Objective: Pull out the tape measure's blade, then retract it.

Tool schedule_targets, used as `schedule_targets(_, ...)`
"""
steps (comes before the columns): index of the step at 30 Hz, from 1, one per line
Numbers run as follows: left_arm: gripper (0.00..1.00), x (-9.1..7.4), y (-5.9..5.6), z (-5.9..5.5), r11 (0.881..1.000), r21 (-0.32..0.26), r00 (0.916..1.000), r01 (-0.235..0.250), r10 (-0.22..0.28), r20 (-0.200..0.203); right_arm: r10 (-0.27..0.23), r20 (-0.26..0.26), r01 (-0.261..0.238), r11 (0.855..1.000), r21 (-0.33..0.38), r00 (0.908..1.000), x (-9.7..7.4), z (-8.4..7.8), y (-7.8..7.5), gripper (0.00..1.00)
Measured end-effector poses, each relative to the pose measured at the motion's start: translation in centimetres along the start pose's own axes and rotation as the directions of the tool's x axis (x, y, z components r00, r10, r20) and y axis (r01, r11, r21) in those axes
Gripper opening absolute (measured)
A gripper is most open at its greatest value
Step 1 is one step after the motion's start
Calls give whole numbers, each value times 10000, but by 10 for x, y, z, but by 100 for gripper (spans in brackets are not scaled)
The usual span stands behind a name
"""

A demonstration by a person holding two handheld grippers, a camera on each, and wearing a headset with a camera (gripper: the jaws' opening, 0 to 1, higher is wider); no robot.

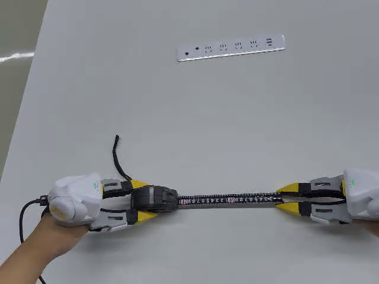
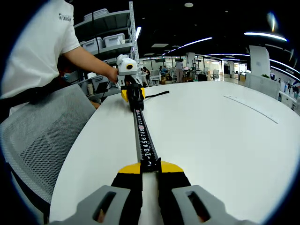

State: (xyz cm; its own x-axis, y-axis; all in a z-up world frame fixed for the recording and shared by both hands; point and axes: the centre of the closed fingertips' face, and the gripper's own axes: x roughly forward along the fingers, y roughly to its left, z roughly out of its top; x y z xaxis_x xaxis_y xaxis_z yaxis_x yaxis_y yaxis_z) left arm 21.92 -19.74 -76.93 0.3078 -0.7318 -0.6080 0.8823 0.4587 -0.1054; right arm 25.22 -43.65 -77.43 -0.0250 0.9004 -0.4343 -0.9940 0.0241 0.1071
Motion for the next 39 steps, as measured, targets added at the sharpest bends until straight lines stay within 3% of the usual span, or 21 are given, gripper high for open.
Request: schedule_targets(39,31,1,0,0,10000,-65,9999,-7,6,-113,-267,117,264,9994,245,9996,-28,-11,-6,9)
